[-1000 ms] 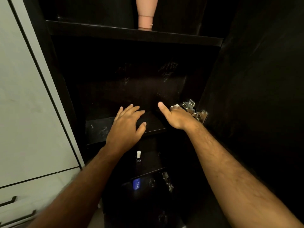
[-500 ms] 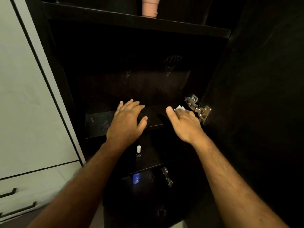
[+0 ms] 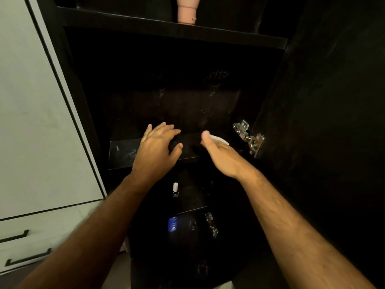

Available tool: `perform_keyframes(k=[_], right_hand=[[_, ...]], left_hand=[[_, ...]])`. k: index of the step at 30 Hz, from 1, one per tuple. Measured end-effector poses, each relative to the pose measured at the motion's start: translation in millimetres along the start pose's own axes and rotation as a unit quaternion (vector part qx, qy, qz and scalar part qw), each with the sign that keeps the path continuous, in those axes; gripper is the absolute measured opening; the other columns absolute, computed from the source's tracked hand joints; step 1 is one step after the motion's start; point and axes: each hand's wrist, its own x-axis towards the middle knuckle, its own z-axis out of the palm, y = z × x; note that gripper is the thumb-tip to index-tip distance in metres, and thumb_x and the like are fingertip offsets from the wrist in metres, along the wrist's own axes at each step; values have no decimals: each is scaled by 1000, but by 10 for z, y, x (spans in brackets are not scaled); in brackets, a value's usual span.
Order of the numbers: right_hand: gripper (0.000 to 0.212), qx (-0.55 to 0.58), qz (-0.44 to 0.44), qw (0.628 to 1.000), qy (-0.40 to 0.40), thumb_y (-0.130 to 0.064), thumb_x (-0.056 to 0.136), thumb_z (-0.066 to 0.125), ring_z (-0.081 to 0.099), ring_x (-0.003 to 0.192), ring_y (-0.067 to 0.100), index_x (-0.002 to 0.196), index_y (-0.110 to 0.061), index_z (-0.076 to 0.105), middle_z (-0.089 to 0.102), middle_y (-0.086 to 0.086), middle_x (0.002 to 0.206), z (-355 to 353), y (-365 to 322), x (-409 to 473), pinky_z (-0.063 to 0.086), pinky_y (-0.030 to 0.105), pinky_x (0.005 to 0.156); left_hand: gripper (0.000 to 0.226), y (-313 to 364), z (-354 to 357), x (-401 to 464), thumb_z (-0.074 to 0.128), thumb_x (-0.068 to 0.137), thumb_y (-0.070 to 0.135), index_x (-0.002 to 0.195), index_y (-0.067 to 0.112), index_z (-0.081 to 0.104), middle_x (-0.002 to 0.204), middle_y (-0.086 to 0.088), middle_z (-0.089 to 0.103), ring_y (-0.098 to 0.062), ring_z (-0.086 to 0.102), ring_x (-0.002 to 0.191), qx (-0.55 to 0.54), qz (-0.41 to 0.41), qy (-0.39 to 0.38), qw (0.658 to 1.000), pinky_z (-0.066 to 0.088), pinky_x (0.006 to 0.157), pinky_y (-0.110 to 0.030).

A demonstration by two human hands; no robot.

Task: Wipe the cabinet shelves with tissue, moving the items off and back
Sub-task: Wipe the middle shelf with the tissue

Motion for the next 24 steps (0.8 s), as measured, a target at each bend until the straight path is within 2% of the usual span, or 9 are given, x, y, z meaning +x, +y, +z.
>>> perform_keyframes(k=[3,5,8,10,12,16,18,21,24], right_hand=[[92,103,16,994,26,-81,80,10,53,120,0,116,-22,71,65,-14,122,-138,220,-69,29,27,110],[95,73,29,995,56,-83,79,7,50,126,6,119,-21,68,64,-9,127,-174,244,-27,29,32,111],[82,19,34,999,31,-69,92,4,19,147,13,143,-20,45,40,-5,151,-141,159,58,11,40,120],[67,-32,15,999,-5,-54,101,6,22,145,17,141,-18,46,41,-2,149,-63,-19,67,11,36,119],[54,-57,-26,998,-21,-43,104,11,39,129,19,117,-16,56,55,3,129,60,-145,14,22,39,116],[76,-86,-71,991,-73,-64,93,8,8,146,2,152,-20,28,19,-6,160,188,-7,-254,4,28,121],[74,-97,-56,992,-50,-64,95,8,9,146,2,149,-20,33,21,-8,159,68,136,-265,4,24,118],[79,-115,0,993,-27,-76,86,-2,17,147,14,136,-40,47,37,-11,147,-93,170,-99,9,37,121],[78,-145,27,988,-35,-69,92,3,10,149,17,148,-26,36,22,4,160,19,8,110,7,40,122]], left_hand=[[42,-14,-73,-62,59,93,30,134,18,56,144,-2,51,-15,32,142,0,-10,15,1000,4,120,-33],[42,-21,-116,-124,58,93,30,133,18,56,143,-2,51,-15,32,142,2,-18,21,1000,4,119,-33],[42,-43,-138,-186,58,93,31,133,18,56,143,-2,51,-15,33,142,12,-26,17,999,5,119,-33],[42,-56,-142,-195,58,93,32,133,19,56,143,-2,51,-16,33,141,22,-31,11,999,5,119,-33],[42,-55,-147,-191,59,93,32,133,18,56,143,-3,51,-17,34,141,29,-30,9,999,6,119,-34],[42,-83,-189,-221,59,93,31,133,18,56,143,-4,51,-18,34,141,35,-28,6,999,7,120,-37],[43,-118,-215,-245,59,93,32,134,19,55,144,-3,50,-17,32,142,42,-31,2,999,6,120,-37],[43,-149,-248,-288,57,94,33,135,20,54,145,-3,49,-16,31,143,48,-33,2,998,4,119,-34],[43,-137,-272,-315,58,94,34,134,20,55,145,-3,49,-17,31,142,45,-31,4,998,4,119,-34]])
